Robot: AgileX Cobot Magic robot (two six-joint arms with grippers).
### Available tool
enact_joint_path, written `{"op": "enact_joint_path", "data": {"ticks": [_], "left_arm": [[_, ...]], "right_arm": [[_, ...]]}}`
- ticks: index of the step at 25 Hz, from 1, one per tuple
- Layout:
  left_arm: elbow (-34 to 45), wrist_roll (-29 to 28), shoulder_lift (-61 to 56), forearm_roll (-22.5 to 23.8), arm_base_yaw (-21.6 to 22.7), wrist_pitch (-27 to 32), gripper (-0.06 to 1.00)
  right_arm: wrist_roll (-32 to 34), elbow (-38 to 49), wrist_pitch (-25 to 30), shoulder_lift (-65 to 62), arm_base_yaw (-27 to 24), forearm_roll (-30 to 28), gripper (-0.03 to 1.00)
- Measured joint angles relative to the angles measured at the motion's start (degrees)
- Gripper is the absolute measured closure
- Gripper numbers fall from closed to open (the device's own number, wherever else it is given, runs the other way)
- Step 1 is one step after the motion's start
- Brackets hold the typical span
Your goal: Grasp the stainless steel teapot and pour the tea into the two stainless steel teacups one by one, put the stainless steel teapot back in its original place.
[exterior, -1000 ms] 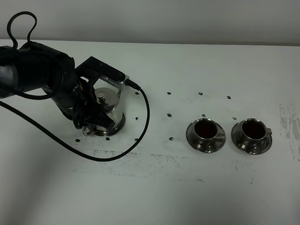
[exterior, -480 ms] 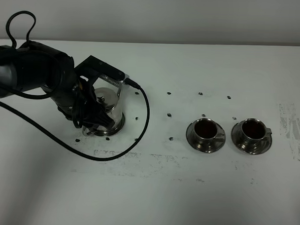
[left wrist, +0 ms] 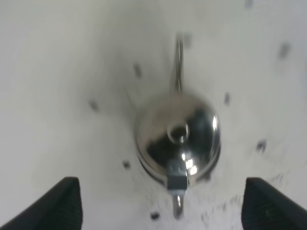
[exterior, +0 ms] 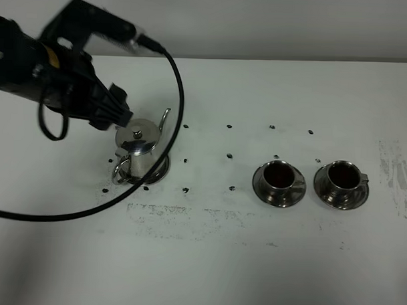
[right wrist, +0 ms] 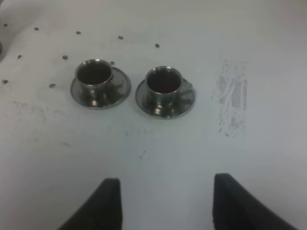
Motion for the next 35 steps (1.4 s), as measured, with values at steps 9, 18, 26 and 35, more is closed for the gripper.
{"op": "enact_joint_path", "data": {"ticks": [9, 18, 26, 35], "left_arm": [[0.0, -0.44, -20.21, 0.54, 0.0, 7.04, 0.28], [0.74, -8.94, -32.09, 6.49, 4.38, 31.12, 0.28], [18.07, -9.06, -45.3, 3.74, 15.57, 30.32, 0.28], [38.68, -10.14, -66.86, -1.37, 20.67, 23.92, 0.28]], "right_arm": [[0.0, 0.0, 0.0, 0.0, 0.0, 0.0, 0.54], [0.05, 0.0, 0.0, 0.0, 0.0, 0.0, 0.54], [0.01, 0.0, 0.0, 0.0, 0.0, 0.0, 0.54], [0.01, 0.0, 0.0, 0.0, 0.0, 0.0, 0.54]]}}
